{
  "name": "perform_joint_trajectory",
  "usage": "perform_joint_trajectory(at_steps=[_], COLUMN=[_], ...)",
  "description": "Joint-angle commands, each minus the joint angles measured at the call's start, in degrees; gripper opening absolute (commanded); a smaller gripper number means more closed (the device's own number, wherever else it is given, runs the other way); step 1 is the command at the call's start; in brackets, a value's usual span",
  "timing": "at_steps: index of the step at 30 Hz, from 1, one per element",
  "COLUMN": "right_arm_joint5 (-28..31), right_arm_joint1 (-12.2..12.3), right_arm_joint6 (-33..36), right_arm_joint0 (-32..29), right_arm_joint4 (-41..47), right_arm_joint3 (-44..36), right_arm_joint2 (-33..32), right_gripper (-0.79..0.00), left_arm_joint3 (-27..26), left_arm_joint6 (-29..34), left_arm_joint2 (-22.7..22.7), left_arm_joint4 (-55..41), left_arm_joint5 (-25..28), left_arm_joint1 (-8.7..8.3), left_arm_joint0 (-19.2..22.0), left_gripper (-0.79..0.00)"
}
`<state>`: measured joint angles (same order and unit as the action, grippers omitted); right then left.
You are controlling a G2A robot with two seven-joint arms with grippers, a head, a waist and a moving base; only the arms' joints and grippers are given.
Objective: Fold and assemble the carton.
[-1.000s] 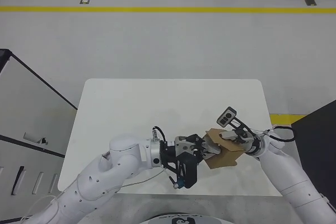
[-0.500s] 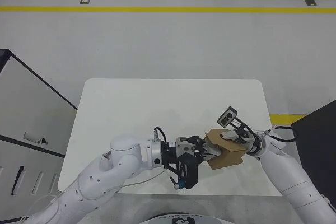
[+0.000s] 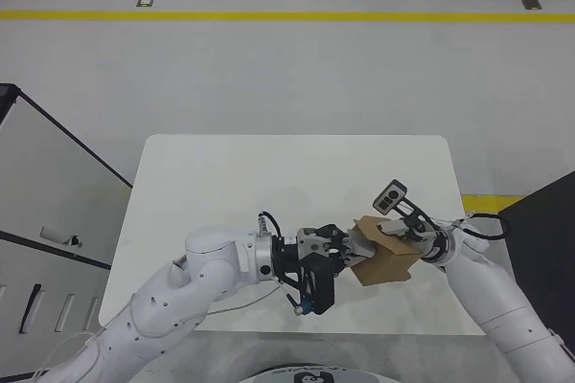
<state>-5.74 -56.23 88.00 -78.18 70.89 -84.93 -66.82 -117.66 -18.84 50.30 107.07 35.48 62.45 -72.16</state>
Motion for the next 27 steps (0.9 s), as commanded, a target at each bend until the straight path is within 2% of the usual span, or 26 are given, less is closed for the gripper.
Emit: perform_joint_trajectory(at_steps=[1, 7, 27], right_arm_joint5=[0.1, 0.3, 0.8], right_arm_joint1=[-0.1, -0.2, 0.1], right_arm_joint6=[0.0, 0.0, 0.0], right_arm_joint0=[0.1, 0.1, 0.3], right_arm_joint4=[0.3, 0.5, 0.7], right_arm_joint3=[0.0, 0.2, 1.4], right_arm_joint2=[0.1, 0.5, -0.4], right_gripper=[-0.785, -0.785, -0.785], left_arm_joint3=[0.5, 1.4, -0.9], left_arm_joint6=[-0.1, -0.2, 0.3], left_arm_joint2=[-0.6, -1.6, 1.9], left_arm_joint4=[0.2, 0.0, -0.2], left_arm_joint5=[0.1, -0.1, -0.8], left_arm_joint1=[0.10, 0.41, -0.29], left_arm_joint0=[0.3, 1.3, -0.4], left_gripper=[-0.785, -0.785, -0.785])
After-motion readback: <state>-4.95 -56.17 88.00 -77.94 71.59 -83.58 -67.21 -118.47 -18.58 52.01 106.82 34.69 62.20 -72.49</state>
